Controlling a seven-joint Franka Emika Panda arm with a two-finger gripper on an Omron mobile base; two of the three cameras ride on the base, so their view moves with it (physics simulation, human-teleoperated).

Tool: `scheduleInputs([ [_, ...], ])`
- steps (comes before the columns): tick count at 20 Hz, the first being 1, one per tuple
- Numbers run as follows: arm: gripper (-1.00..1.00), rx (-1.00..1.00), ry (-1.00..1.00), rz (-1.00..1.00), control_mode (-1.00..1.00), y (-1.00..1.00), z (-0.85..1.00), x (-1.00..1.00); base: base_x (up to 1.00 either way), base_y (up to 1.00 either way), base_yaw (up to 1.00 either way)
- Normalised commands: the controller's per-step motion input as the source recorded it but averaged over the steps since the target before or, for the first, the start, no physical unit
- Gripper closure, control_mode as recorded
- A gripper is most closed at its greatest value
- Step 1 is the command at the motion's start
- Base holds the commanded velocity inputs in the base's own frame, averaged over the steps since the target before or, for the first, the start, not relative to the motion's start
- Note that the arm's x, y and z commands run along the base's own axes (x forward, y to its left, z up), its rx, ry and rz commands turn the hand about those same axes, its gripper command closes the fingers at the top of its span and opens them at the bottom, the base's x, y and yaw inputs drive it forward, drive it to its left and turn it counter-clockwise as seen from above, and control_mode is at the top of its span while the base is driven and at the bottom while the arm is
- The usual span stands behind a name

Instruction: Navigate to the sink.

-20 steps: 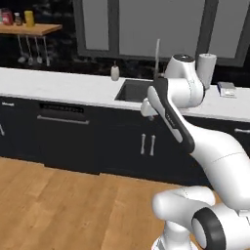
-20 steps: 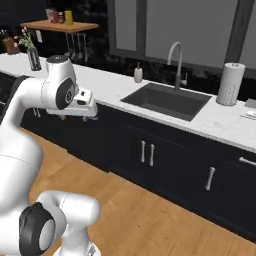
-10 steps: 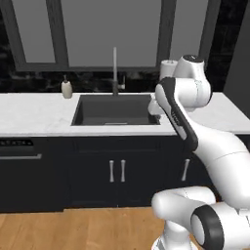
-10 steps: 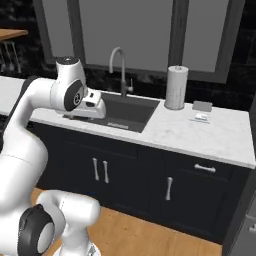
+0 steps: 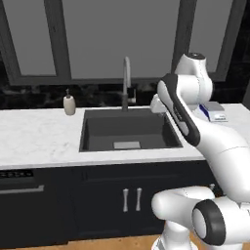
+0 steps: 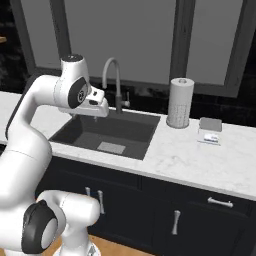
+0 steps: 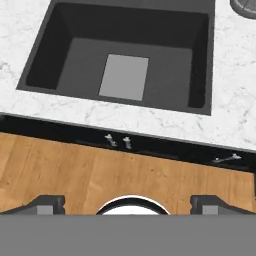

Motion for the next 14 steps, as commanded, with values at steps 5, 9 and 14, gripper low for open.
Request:
scheduleInputs([
  [5, -1.0, 0.0, 0.0, 0.0, 1.0, 0.0, 0.0, 0.0, 0.52, 0.7, -0.17],
  [9, -1.0, 0.0, 0.0, 0.0, 1.0, 0.0, 0.0, 0.0, 0.64, 0.26, -0.1],
  [14, -1.0, 0.0, 0.0, 0.0, 1.0, 0.0, 0.0, 0.0, 0.5, 0.0, -0.02],
])
